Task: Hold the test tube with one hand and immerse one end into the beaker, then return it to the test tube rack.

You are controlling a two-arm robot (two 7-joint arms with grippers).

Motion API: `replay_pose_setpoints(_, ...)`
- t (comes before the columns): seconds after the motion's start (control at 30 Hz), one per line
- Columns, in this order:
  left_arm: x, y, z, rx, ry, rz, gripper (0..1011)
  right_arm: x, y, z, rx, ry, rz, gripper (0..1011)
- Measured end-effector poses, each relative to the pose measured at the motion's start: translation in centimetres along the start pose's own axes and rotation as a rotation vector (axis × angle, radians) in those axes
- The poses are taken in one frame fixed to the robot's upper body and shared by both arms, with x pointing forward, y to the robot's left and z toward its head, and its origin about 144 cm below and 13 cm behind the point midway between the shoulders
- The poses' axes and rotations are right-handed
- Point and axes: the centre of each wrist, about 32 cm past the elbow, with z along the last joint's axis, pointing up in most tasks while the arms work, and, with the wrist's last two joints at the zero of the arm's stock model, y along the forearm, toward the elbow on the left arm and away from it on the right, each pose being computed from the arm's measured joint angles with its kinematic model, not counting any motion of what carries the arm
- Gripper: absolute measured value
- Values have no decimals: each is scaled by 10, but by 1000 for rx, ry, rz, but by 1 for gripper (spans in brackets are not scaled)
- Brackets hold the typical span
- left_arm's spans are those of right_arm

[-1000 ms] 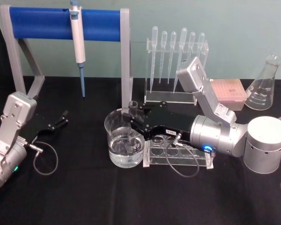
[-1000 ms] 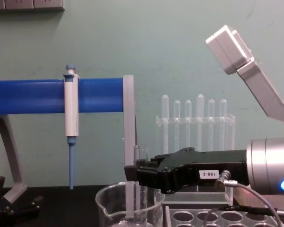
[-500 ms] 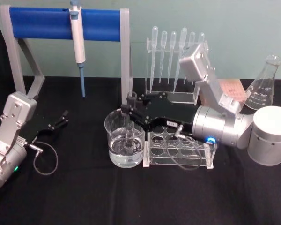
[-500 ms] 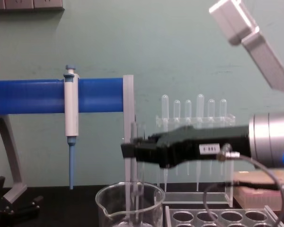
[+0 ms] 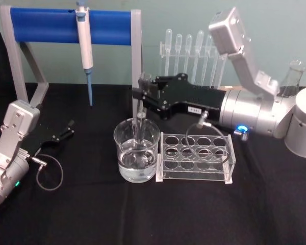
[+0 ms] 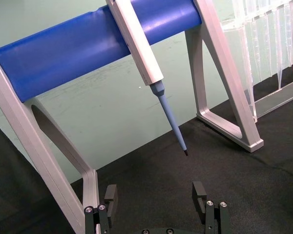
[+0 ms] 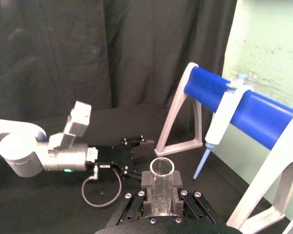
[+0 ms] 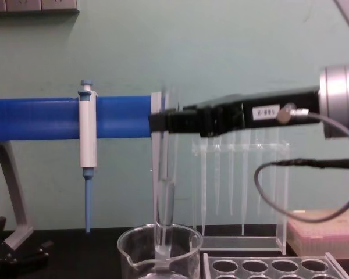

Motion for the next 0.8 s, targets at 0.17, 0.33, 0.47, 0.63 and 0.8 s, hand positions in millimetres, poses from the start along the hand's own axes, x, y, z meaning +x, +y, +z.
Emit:
replay_pose_setpoints(0.17,0,0,0,0,0,0,1000,0,-7,14,8,-6,3,227)
replay_pose_setpoints(0.33,0,0,0,0,0,0,1000,-2,-21,28,16,-21,-7,227)
replay_pose_setpoints(0.47,0,0,0,0,0,0,1000,-4,-37,35,18,-33,-28,227)
replay_pose_setpoints(0.63,0,0,0,0,0,0,1000,-7,-54,36,13,-33,-46,227)
replay_pose_setpoints(0.8,0,0,0,0,0,0,1000,-10,-69,29,3,-14,-67,227)
